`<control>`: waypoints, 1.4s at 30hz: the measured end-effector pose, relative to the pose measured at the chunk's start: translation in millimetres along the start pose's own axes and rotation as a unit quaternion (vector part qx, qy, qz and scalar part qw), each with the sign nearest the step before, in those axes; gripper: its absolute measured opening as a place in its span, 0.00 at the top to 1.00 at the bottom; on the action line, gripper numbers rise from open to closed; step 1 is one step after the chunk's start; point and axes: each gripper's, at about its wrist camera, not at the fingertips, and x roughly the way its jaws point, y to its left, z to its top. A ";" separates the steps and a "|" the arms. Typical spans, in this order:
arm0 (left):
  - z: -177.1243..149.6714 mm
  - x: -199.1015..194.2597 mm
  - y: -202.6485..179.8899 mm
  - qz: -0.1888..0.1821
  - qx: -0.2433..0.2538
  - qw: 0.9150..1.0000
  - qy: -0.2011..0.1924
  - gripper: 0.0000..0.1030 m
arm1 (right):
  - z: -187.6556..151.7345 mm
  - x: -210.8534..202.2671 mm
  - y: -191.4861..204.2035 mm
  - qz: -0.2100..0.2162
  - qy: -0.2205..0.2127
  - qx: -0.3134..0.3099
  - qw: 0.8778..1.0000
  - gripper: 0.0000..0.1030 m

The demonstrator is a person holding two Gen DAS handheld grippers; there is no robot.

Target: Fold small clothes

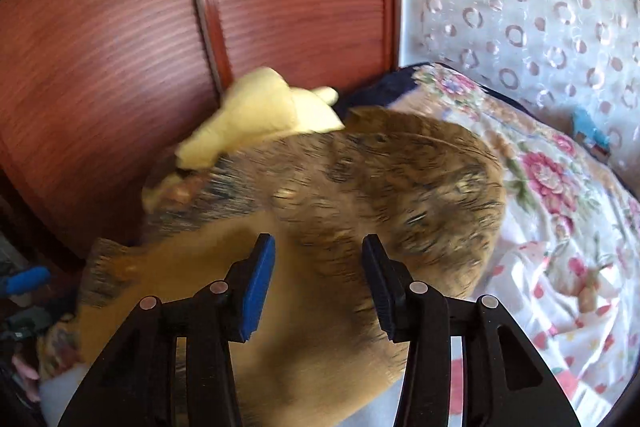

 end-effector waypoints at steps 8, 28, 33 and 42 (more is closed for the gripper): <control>3.6 -25.5 -13.7 -0.011 0.015 1.000 -0.009 0.59 | -28.0 13.3 17.5 0.033 0.021 0.010 0.999 0.54; -3.5 -91.0 -108.5 -0.039 0.103 0.993 -0.047 0.59 | -144.5 -214.5 64.9 -0.093 -0.097 0.073 0.988 0.54; -10.1 -98.9 -140.6 -0.034 0.125 0.990 -0.050 0.59 | -187.4 -275.9 82.2 -0.130 -0.125 0.097 0.979 0.40; -17.4 -118.7 -192.8 -0.100 0.144 0.983 -0.057 0.59 | -242.6 -369.0 111.8 -0.250 -0.176 0.129 0.943 0.27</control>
